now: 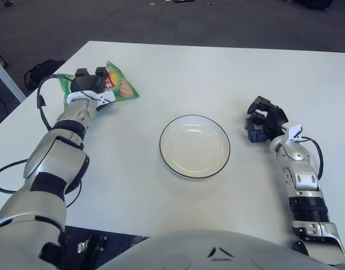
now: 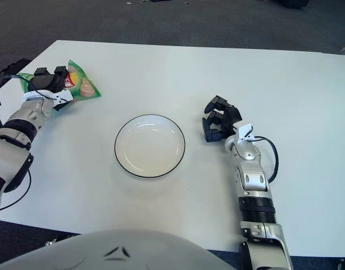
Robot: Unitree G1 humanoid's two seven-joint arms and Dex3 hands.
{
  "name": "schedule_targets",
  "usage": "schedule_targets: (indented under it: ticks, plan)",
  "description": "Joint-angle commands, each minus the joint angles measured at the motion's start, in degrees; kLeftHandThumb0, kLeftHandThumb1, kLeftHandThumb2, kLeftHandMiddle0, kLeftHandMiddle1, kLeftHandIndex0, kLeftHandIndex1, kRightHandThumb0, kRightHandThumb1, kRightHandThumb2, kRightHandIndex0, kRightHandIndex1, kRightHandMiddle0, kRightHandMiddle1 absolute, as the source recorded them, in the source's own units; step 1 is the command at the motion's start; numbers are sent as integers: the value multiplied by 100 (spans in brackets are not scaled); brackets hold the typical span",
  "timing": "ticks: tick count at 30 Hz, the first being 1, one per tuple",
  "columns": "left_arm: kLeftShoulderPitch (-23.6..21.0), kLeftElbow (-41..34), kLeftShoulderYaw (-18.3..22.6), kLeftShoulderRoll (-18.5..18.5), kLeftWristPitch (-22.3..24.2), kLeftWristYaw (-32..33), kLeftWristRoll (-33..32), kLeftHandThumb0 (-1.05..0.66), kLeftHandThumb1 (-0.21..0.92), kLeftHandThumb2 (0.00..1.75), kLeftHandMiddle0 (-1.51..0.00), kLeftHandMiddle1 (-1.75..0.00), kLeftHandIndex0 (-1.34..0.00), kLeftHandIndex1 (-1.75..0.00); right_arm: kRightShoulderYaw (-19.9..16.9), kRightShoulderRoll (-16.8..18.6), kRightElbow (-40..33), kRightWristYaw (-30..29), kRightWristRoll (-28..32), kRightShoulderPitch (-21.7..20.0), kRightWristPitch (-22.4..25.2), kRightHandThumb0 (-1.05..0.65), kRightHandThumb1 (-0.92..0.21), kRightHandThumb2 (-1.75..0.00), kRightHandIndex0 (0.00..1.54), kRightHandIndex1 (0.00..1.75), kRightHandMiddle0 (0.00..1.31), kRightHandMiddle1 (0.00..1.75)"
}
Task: Put the snack into the plate.
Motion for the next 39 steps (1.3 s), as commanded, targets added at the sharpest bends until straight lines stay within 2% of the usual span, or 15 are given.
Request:
schedule_targets:
  ticks: [1,5,11,20,24,26,32,36,39]
  plan:
    - [218,29,-103,-242,-76,-353,76,51,20,146,-70,-175,-94,-175,156,50,365,172,-59,356,469,-1,-9,-156,82,166,55,175]
    - [-37,-225,-25,-297,-94,-333,1,52,19,147,-71,-175,-95,-175,169,30,379,207,-71,358,440,-1,-8,-157,81,168,55,175]
    - [-132,-421,93,-314,-329,-91,-62,52,18,148,-72,-175,-97,-175,185,2,408,225,-97,350,418,-1,-8,-157,82,168,55,175]
    - [-494,-1062,332,-324,-1311,657,-72,53,16,151,-74,-175,-101,-175,226,-37,425,230,-169,332,441,-1,-8,-158,81,170,56,175]
    - [-597,-1384,352,-391,-1526,986,40,54,14,153,-75,-175,-103,-175,218,-35,460,253,-147,312,442,-1,-8,-158,80,171,55,175]
    - [-545,-2024,392,-296,-1577,1105,153,55,13,154,-76,-175,-105,-175,212,-30,488,267,-138,294,444,-1,-9,-158,79,172,54,175]
    - [-106,-3785,666,-144,-1416,855,214,55,12,156,-78,-175,-108,-175,225,-31,541,273,-164,256,425,-1,-10,-158,78,174,53,175]
    - [14,-4080,760,-130,-1770,825,133,56,11,157,-78,-175,-109,-175,256,-52,584,270,-202,219,452,-1,-10,-158,78,174,54,175]
    - [229,-4534,872,-154,-1840,501,-18,56,10,158,-79,-175,-110,-175,276,-60,591,261,-223,212,454,-1,-9,-159,79,174,54,175]
